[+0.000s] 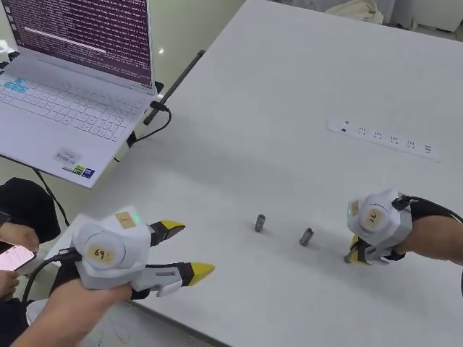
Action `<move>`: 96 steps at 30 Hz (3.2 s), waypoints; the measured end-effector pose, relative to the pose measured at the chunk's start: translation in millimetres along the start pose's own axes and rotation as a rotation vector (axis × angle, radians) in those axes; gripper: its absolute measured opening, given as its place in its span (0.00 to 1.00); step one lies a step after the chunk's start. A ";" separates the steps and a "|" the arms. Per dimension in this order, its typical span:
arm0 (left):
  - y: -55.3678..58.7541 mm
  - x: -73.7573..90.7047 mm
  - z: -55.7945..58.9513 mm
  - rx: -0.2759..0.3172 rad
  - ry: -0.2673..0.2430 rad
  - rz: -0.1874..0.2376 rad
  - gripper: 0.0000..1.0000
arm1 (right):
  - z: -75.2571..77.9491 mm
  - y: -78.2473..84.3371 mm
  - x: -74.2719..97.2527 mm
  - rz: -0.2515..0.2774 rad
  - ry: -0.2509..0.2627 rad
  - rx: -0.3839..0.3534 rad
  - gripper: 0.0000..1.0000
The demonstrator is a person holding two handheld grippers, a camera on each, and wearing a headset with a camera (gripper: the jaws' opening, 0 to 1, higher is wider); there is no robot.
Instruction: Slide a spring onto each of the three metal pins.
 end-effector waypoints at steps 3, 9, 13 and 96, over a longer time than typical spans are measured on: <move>-1.2 0.4 -0.2 0.002 0.001 0.004 0.49 | -0.6 0.1 -0.2 0.002 0.003 -0.008 0.09; -1.8 1.2 -1.3 0.010 0.000 0.015 0.49 | -1.6 0.9 1.1 -0.007 0.013 -0.008 0.13; -3.4 1.0 -1.2 0.010 0.004 0.019 0.49 | -3.1 2.5 4.3 -0.001 0.031 -0.026 0.17; -11.1 -15.2 22.3 -0.073 0.147 -0.001 0.51 | -178.0 -1.4 58.0 0.604 0.526 -0.815 0.62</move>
Point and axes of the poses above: the centre of the closed fingertips' face, and the gripper's own axes: x roughly backward along the fingers, z roughly to its right, y roughly out of its underside, the point moved 10 cm from there along x, roughly backward along the fingers, and after that the axes turned 12 degrees about x, right-handed, at the moved point
